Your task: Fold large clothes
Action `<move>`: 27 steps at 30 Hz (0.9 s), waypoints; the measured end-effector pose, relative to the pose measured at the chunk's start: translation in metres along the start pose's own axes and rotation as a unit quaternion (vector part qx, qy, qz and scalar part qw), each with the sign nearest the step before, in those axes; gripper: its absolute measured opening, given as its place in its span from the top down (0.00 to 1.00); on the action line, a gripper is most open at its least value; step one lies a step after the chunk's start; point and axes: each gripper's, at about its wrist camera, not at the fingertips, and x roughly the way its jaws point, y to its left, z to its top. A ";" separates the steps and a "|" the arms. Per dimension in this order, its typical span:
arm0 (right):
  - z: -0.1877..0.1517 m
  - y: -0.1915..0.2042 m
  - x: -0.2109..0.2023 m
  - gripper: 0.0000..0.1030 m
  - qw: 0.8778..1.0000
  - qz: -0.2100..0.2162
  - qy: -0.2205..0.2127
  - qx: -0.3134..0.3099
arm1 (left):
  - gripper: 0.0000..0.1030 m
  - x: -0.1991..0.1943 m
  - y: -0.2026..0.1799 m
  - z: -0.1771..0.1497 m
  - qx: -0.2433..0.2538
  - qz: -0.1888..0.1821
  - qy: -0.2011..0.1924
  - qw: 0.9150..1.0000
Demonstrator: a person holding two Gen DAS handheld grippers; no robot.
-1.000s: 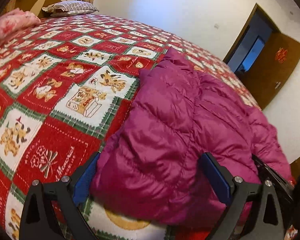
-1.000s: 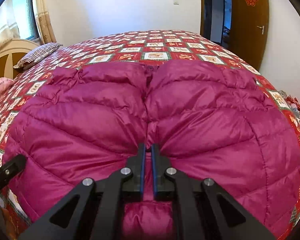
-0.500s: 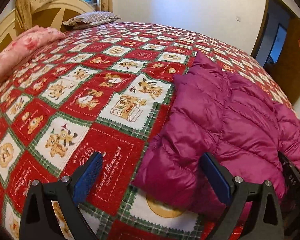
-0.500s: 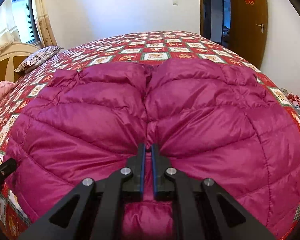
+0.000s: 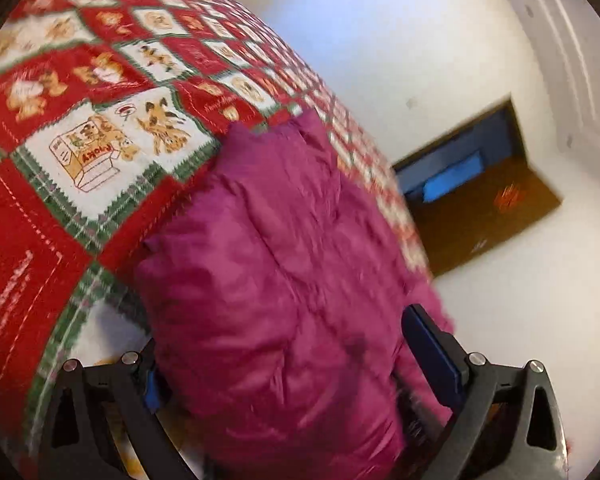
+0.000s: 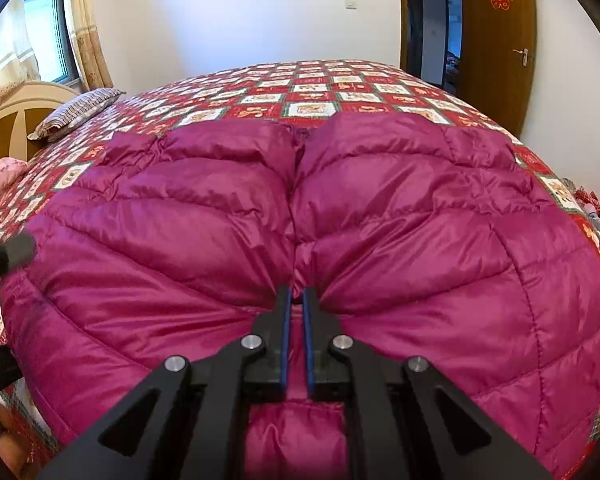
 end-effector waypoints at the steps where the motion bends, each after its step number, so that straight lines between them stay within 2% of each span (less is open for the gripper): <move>1: 0.000 0.000 0.001 0.91 1.000 0.001 0.001 0.001 | 0.04 0.001 -0.001 0.003 -0.001 -0.007 -0.006 1.000; 2: 0.000 -0.002 0.001 0.91 1.000 0.004 0.001 0.003 | 0.05 0.004 -0.006 0.005 0.009 -0.012 -0.004 1.000; 3: 0.000 -0.004 0.001 0.91 1.000 0.010 0.003 0.008 | 0.11 0.010 -0.017 0.007 0.036 -0.011 0.005 0.999; 4: 0.000 -0.007 0.002 0.91 1.000 0.018 0.004 0.016 | 0.24 0.014 -0.027 0.008 0.057 -0.008 0.009 0.998; 7: 0.000 -0.020 0.003 0.92 0.997 0.052 0.009 0.048 | 0.45 0.019 -0.065 0.011 0.147 -0.002 0.017 0.989; 10: -0.001 -0.030 0.005 0.92 0.994 0.080 0.012 0.075 | 0.47 0.017 -0.106 0.002 0.239 -0.001 0.011 0.971; 14: 0.001 -0.040 0.005 0.93 0.988 0.114 0.023 0.102 | 0.47 0.019 -0.155 -0.021 0.357 0.010 0.004 0.934; 15: 0.001 -0.045 0.003 0.93 0.985 0.129 0.026 0.113 | 0.47 0.023 -0.170 -0.032 0.398 0.017 0.004 0.917; 16: 0.001 -0.052 -0.001 0.93 0.982 0.141 0.027 0.125 | 0.47 0.026 -0.177 -0.038 0.423 0.021 0.003 0.906; 17: 0.000 -0.060 -0.007 0.93 0.979 0.146 0.022 0.138 | 0.47 0.031 -0.187 -0.049 0.456 0.024 0.006 0.890; 20: -0.004 -0.086 -0.032 0.93 0.978 0.139 0.001 0.153 | 0.47 0.047 -0.207 -0.074 0.515 0.023 0.023 0.856; 24: -0.015 -0.134 -0.061 0.92 0.977 0.116 -0.012 0.178 | 0.47 0.081 -0.222 -0.105 0.565 0.010 0.069 0.822; 27: -0.027 -0.167 -0.076 0.91 0.978 0.081 -0.015 0.193 | 0.47 0.109 -0.226 -0.138 0.607 0.002 0.114 0.786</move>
